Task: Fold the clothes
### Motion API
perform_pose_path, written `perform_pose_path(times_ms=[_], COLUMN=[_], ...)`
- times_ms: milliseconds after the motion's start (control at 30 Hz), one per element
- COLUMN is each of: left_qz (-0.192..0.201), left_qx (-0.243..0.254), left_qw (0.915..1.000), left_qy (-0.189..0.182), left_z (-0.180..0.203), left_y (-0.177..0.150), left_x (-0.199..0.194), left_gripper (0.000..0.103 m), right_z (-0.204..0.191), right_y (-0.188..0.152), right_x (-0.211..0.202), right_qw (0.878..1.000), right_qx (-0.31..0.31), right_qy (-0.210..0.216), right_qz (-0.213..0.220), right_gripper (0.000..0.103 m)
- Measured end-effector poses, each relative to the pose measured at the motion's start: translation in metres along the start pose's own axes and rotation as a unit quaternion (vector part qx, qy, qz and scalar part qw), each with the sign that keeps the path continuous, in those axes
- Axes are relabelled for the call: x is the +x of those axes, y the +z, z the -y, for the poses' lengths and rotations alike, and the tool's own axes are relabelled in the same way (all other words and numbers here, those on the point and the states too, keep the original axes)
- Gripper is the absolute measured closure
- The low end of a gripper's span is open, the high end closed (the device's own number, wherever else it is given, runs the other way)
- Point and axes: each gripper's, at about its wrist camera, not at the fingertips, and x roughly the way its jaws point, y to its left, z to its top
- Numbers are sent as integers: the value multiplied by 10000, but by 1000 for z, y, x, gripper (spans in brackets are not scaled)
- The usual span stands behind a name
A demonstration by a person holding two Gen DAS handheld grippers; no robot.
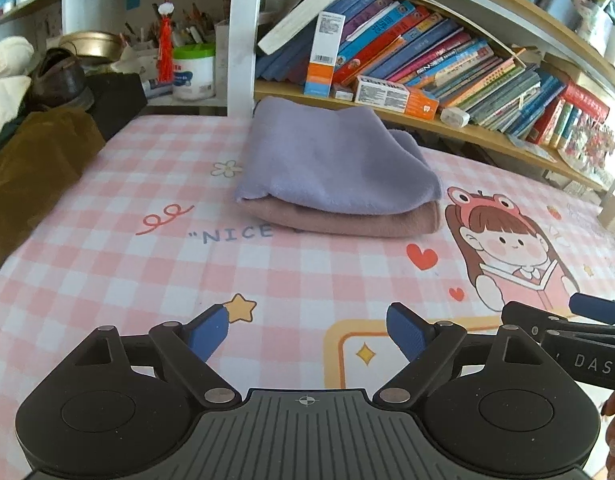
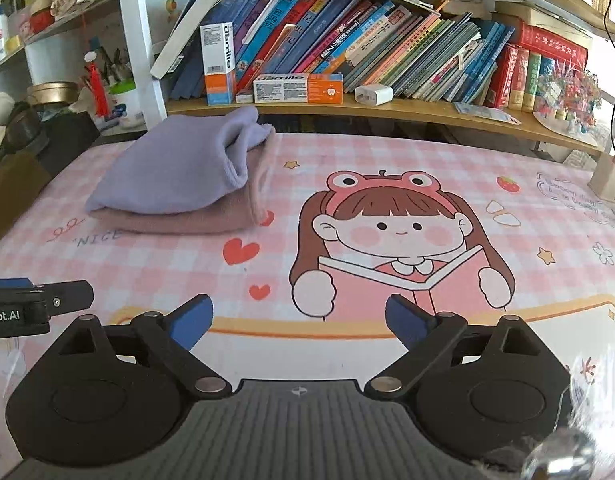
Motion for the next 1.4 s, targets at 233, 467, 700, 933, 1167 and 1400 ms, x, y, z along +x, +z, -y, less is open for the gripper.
perform_pose_path(times_ms=[233, 467, 700, 933, 1167, 1400], left_qz=[-91, -53, -77, -103, -111, -140], left_qx=[186, 216, 346, 431, 422, 465], left_qw=[9995, 9993, 9990, 9986, 9986, 9982], left_qy=[233, 304, 273, 277, 292, 354], left_z=[10, 12, 18, 21, 21, 22], left_y=[-7, -4, -3, -1, 0, -1], left_x=[-5, -7, -5, -4, -4, -2], left_gripper=[13, 13, 13, 13, 12, 8], right_z=[-2, -2, 0, 2, 1, -1], right_y=[-9, -8, -6, -5, -4, -3], right_x=[-6, -8, -7, -6, -6, -4], right_qw=[9998, 9998, 9999, 9999, 9999, 9999], right_qx=[-119, -169, -134, -81, -105, -134], right_qy=[126, 97, 79, 42, 50, 77], right_qz=[-96, -41, -37, -46, -20, -6], right_gripper=[8, 6, 5, 5, 5, 5])
